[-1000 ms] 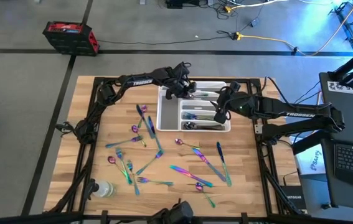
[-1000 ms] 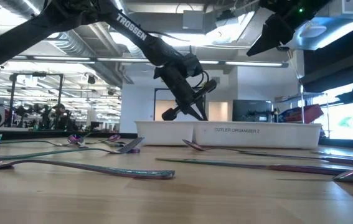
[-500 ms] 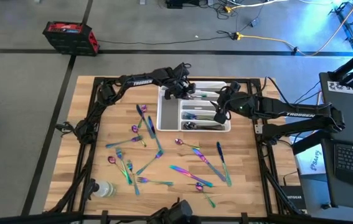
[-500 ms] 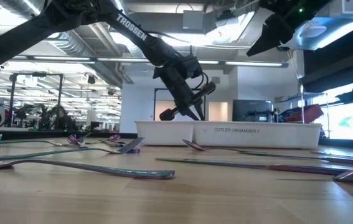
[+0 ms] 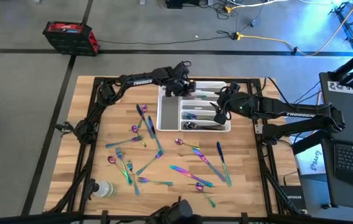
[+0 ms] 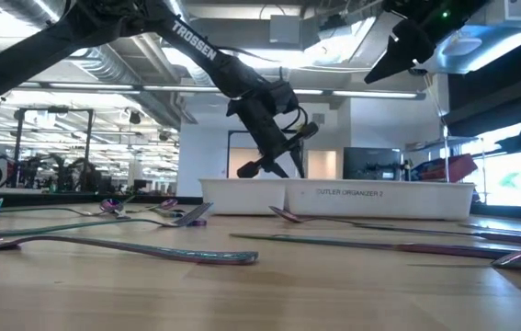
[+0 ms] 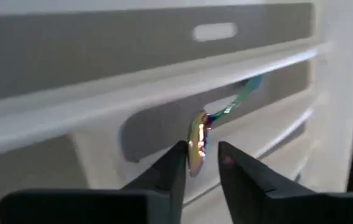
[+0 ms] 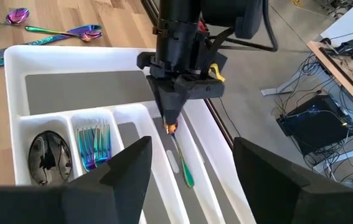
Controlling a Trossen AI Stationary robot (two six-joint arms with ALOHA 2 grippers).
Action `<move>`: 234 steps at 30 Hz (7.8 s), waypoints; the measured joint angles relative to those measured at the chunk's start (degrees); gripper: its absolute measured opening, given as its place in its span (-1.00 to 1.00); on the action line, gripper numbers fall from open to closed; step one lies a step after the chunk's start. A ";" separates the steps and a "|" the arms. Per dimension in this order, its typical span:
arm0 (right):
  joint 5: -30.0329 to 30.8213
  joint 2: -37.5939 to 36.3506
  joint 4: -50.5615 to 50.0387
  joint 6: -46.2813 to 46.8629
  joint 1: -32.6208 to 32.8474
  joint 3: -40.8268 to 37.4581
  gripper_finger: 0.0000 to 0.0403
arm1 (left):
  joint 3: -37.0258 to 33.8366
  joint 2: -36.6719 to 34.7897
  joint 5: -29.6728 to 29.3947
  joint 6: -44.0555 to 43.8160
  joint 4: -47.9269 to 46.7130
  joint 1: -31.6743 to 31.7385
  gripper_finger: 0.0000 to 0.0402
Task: Sort silverware
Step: Put the blue spoon into the tray organizer
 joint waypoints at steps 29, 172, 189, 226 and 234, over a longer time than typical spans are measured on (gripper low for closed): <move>-3.90 0.00 2.69 -1.03 0.02 0.00 0.04 | -1.47 -40.25 -26.12 30.86 -19.63 -1.46 -0.28; -19.89 50.64 27.27 23.13 14.12 4.76 -0.91 | -73.77 -60.00 -40.35 29.22 44.90 -36.72 -0.28; -21.16 50.74 24.77 22.81 14.21 4.94 -0.96 | -73.79 -60.00 -40.37 29.18 44.93 -36.72 -0.28; -3.46 37.72 -13.19 -0.22 9.26 21.14 -1.00 | -73.83 -56.97 -37.01 -18.30 37.81 -36.28 -0.28; -12.67 35.82 -1.46 -14.32 -7.00 18.94 -1.00 | -73.83 -56.97 -37.13 -15.93 37.48 -36.39 -0.28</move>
